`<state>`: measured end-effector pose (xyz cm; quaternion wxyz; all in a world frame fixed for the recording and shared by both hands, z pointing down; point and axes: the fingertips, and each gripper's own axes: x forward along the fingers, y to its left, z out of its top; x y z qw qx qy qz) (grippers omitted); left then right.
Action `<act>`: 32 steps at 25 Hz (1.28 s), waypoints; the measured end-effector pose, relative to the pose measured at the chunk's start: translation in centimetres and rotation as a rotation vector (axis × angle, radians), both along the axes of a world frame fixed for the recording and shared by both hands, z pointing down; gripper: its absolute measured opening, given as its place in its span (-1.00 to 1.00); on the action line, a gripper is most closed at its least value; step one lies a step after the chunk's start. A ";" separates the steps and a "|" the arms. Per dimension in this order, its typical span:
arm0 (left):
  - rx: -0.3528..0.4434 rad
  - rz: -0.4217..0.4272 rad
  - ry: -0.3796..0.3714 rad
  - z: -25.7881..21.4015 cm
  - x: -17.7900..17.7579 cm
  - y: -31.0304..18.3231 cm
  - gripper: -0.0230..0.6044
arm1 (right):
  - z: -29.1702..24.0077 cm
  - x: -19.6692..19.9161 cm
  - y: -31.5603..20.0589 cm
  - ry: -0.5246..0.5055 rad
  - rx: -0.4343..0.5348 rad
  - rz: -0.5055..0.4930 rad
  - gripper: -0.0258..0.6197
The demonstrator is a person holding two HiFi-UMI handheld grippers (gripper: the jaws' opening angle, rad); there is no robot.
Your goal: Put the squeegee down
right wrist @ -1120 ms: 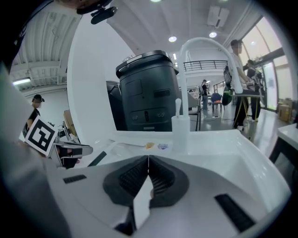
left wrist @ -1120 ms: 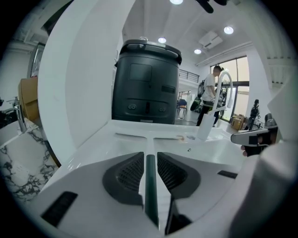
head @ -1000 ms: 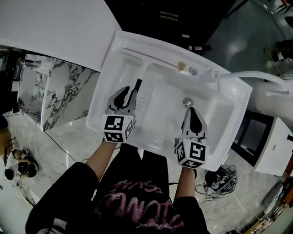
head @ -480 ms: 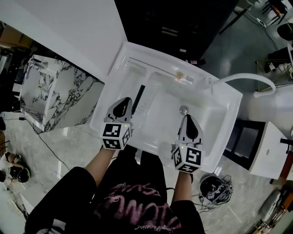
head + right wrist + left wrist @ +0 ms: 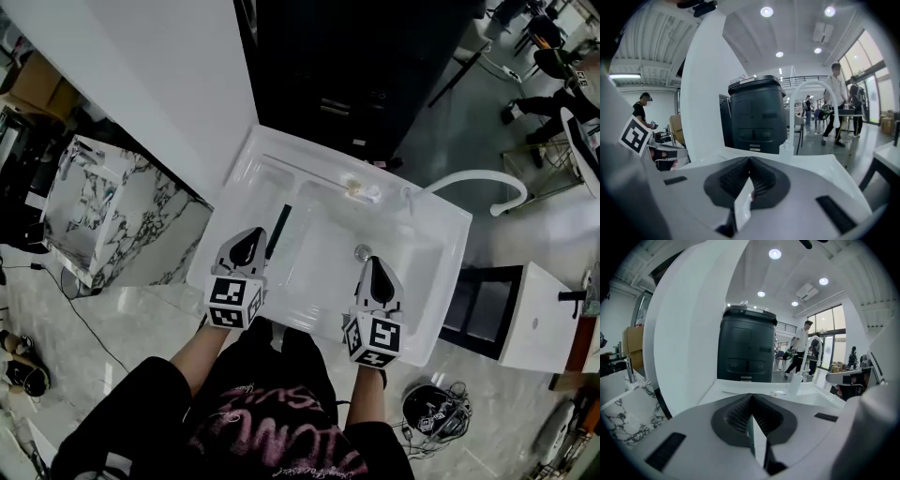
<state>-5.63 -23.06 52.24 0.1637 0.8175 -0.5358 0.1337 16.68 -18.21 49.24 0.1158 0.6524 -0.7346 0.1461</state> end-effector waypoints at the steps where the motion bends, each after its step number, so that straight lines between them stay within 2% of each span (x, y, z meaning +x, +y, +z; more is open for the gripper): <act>1: 0.007 0.005 0.000 -0.4 0.1 0.0 -0.90 | -0.4 0.0 -0.1 0.001 0.008 0.000 -0.86; 13: 0.121 0.023 0.007 -5.5 0.2 -1.3 -0.90 | -4.4 -0.2 -1.3 -0.008 0.088 -0.002 -0.86; 32: 0.275 0.030 0.058 -12.4 1.0 -2.6 -0.90 | -9.8 -0.4 -2.5 0.006 0.216 -0.016 -0.86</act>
